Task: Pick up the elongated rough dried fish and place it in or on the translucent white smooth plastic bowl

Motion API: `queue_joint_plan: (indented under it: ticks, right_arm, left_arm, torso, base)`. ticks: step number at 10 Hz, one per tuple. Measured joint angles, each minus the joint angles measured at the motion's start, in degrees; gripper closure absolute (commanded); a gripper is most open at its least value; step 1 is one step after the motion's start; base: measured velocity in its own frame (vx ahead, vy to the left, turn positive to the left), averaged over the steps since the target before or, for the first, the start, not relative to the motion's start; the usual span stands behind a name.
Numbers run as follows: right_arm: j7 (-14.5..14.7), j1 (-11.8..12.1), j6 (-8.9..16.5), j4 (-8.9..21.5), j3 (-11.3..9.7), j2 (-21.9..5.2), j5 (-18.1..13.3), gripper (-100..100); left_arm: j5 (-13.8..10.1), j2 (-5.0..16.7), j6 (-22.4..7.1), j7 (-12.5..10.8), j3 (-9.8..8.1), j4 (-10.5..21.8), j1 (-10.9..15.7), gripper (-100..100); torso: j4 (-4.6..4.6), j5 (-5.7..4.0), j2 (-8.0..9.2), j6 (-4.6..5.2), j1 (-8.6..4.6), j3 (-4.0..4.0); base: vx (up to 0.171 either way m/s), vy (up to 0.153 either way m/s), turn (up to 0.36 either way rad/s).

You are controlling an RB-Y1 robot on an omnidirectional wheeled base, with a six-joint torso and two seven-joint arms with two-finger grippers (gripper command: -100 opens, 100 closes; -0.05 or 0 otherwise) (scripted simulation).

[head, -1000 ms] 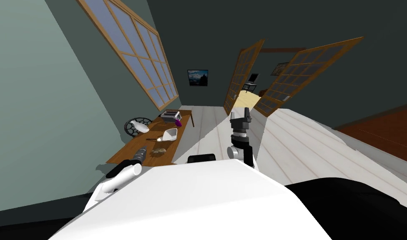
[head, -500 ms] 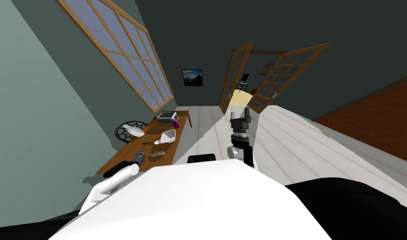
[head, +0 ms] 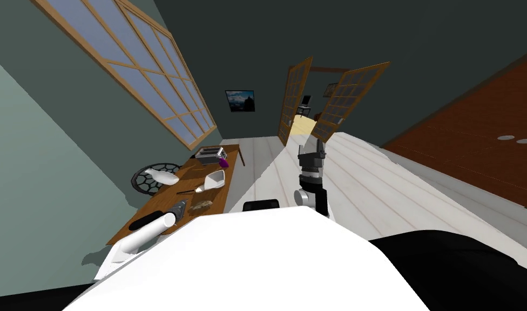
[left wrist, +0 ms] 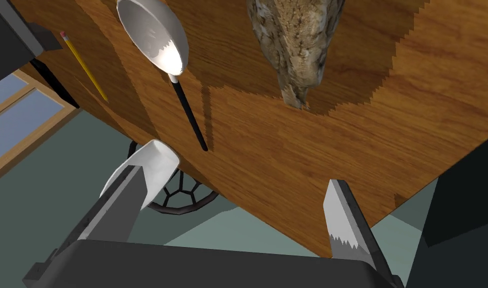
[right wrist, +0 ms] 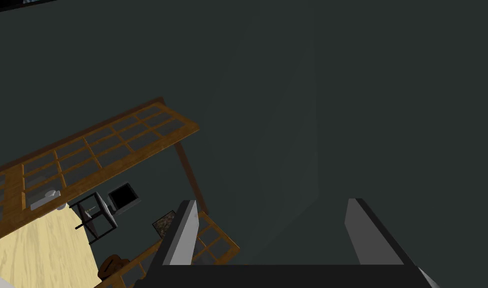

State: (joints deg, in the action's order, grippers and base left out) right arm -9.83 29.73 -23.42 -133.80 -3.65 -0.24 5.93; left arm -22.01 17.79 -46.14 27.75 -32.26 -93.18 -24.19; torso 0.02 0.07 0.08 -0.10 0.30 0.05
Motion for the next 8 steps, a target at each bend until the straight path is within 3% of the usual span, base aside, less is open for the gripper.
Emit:
queue_joint_plan:
  ticks: [2, 8]
  right_arm:
    - [0.00, 0.00, 0.00, 0.00, 0.00, 0.00, 0.00, 0]
    - [0.00, 0.01, 0.00, 0.00, 0.00, 0.00, 0.00, 0]
  left_arm:
    - [-0.54, 0.47, -3.21, 0.32, -0.79, 0.49, 0.20, -100]
    - [-1.83, 1.07, -11.26, 1.65, -2.08, 6.09, 1.80, -100]
  torso:
    - [-0.01, -0.02, -0.06, 0.00, -0.07, -0.03]
    - [-0.03, -0.02, -0.14, -0.02, -0.06, -0.08]
  base:
    - [-0.018, 0.052, -0.140]
    - [-0.014, 0.060, -0.181]
